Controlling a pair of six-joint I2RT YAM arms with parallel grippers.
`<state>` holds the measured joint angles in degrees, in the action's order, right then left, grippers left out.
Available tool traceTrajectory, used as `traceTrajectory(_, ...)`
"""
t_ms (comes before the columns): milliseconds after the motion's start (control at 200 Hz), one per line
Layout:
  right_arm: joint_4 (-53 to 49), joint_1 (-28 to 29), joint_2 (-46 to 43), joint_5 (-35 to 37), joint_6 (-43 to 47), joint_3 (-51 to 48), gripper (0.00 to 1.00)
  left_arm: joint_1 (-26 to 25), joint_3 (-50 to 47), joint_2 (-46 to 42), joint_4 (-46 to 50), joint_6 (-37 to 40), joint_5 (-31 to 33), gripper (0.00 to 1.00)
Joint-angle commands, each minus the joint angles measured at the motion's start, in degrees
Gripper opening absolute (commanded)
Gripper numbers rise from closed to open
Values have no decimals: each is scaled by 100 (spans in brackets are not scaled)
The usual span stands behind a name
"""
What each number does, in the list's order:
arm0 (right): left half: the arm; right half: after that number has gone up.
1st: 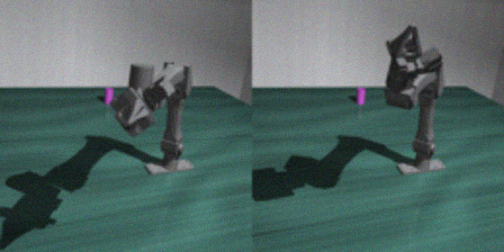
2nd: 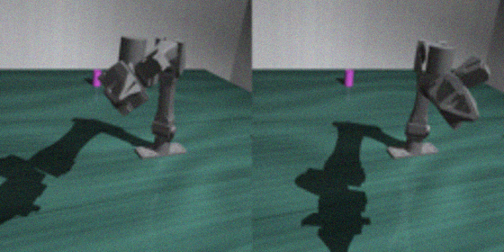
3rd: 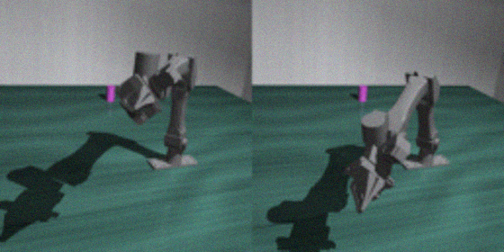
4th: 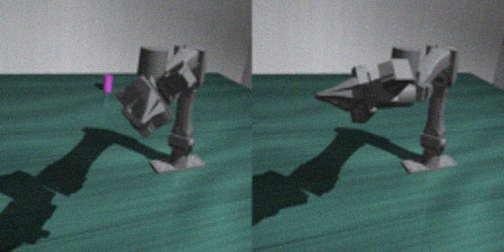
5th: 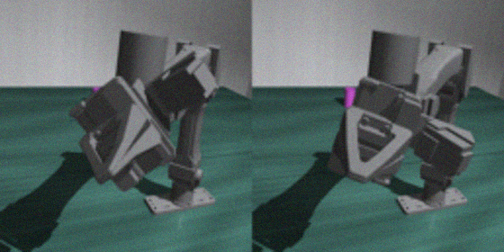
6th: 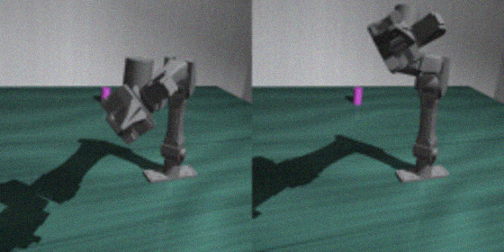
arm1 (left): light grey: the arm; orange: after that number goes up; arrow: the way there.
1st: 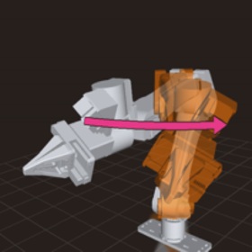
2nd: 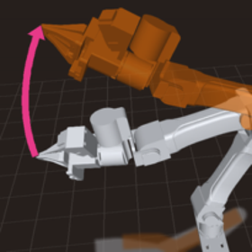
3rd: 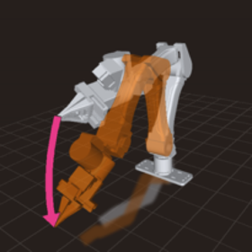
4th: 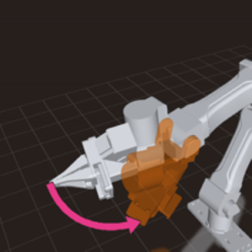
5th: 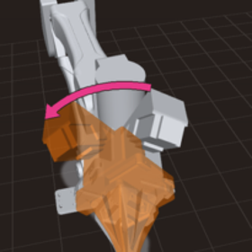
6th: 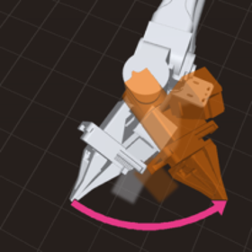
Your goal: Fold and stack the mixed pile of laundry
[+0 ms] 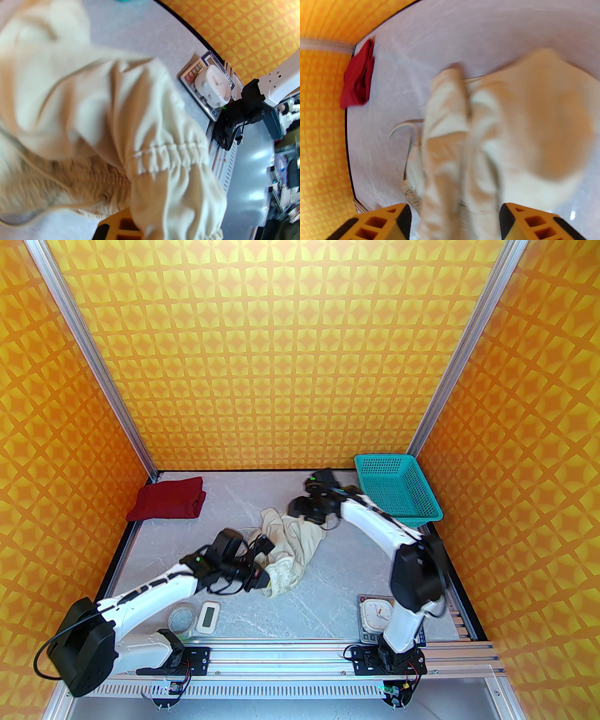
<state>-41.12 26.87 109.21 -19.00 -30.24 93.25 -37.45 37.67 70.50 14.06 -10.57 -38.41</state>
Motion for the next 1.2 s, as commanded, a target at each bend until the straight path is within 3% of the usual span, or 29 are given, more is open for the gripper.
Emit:
traceTrajectory(0, -556, 270, 672, 386, 407, 705, 68, 10, -385, -350, -863, -666, -195, 0)
traceTrajectory(220, -1505, 962, 1810, 945, 1147, 2032, 71, 10, -719, -284, -977, -914, -175, 0)
traceTrajectory(415, -2165, 1145, 2598, 1696, 1570, 2683, 68, 11, -743, -107, -1115, -936, -166, 0)
traceTrajectory(515, -2133, 1128, 2850, 1956, 1609, 2748, 55, 10, -722, -62, -1121, -906, -98, 0)
traceTrajectory(655, -1994, 859, 3011, 1487, 1349, 3242, 13, 84, -485, -261, -816, -741, 518, 0)
traceTrajectory(725, -1735, 609, 2847, 1050, 1114, 3424, 0, 307, -243, -427, -796, -671, 609, 0)
traceTrajectory(865, -824, 73, 2133, 280, 528, 3434, 0, 812, 375, -652, -929, -382, 625, 0)
traceTrajectory(995, 757, -530, 1166, -384, -311, 2854, 0, 1422, 1332, -404, -794, -11, 628, 0)
traceTrajectory(1195, 2194, -794, -506, -294, -539, 1662, 0, 1592, 2852, -27, -221, 701, 477, 0)
